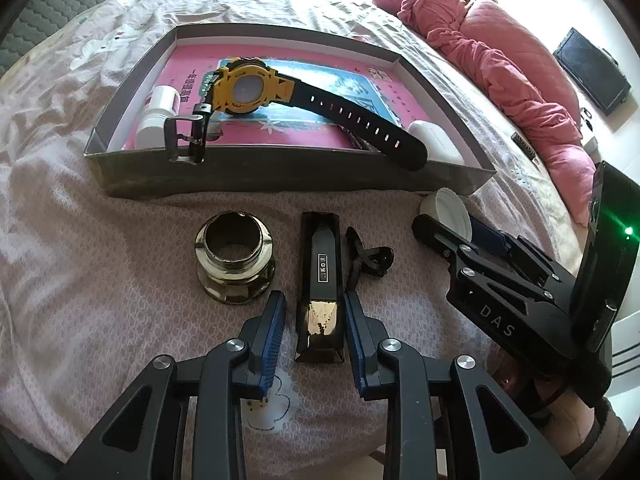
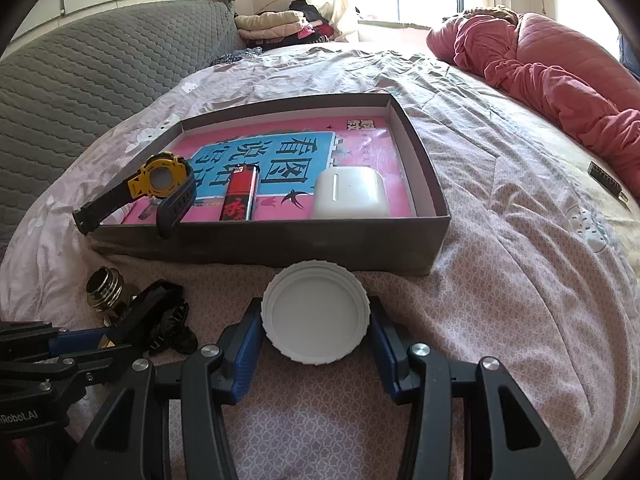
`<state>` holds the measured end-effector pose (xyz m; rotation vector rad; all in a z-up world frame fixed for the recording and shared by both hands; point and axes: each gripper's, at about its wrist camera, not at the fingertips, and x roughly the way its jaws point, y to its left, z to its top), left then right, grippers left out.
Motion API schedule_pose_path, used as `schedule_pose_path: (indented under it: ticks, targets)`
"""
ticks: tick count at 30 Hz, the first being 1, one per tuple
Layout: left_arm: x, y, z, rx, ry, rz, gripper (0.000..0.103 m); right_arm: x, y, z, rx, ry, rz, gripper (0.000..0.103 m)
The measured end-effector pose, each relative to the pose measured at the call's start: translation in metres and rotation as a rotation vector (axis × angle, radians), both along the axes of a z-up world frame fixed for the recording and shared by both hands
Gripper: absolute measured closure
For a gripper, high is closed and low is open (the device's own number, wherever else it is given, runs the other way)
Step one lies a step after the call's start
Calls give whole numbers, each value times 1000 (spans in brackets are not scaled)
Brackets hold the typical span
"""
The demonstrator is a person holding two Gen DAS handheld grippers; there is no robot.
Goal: Organize rigid objects
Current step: 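Close the left tool on the black-and-gold bottle while the right tool holds the cap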
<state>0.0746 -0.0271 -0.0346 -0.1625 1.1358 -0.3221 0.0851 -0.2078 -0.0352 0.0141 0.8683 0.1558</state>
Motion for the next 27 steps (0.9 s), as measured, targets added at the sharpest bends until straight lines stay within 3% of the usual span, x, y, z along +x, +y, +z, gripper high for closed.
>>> schedule_pose_path:
  ticks: [18, 24, 27]
  targets:
    - [21, -16, -7, 47, 13, 15, 73, 6, 1, -5, 10, 6, -4, 54]
    - [22, -22, -7, 24, 12, 0, 74, 7, -3, -4, 53, 3, -8, 53]
    - [20, -25, -7, 11, 10, -7, 79, 7, -4, -4, 57, 2, -9, 53]
